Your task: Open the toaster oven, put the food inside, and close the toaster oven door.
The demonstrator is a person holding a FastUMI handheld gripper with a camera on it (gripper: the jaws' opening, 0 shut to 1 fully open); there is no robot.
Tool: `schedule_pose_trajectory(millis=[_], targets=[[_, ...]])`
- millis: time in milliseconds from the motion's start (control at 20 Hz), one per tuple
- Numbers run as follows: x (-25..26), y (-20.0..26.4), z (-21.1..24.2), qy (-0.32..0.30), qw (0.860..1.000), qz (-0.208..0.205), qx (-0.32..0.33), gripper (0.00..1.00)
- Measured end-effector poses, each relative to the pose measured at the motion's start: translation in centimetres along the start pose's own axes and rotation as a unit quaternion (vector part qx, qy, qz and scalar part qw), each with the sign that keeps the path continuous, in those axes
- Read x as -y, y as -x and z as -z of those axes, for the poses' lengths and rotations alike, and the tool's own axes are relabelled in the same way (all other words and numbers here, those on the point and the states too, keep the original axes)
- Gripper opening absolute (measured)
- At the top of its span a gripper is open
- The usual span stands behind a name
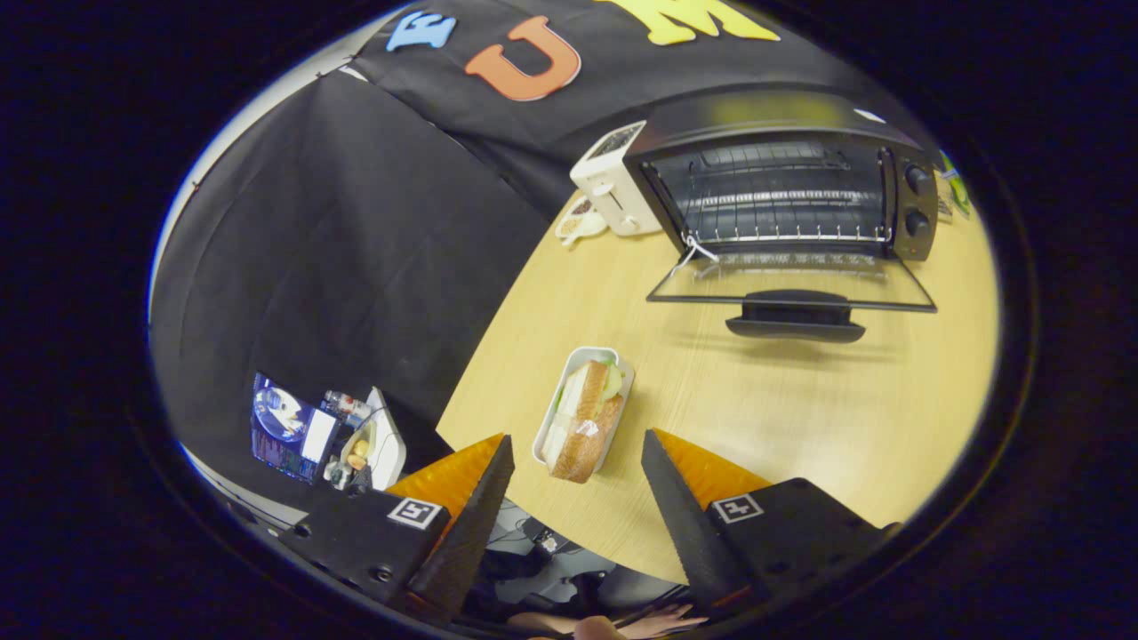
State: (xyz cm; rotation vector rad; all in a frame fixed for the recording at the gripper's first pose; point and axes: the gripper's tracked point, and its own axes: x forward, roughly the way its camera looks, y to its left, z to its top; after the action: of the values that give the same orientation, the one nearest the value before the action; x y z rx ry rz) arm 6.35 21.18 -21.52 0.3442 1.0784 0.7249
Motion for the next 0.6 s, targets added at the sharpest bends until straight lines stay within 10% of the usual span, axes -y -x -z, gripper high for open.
schedule_pose_trajectory(millis=[600], targets=[[1.0,-5.5,0.4,-0.031,0.996,0.026,-0.074,0.55]])
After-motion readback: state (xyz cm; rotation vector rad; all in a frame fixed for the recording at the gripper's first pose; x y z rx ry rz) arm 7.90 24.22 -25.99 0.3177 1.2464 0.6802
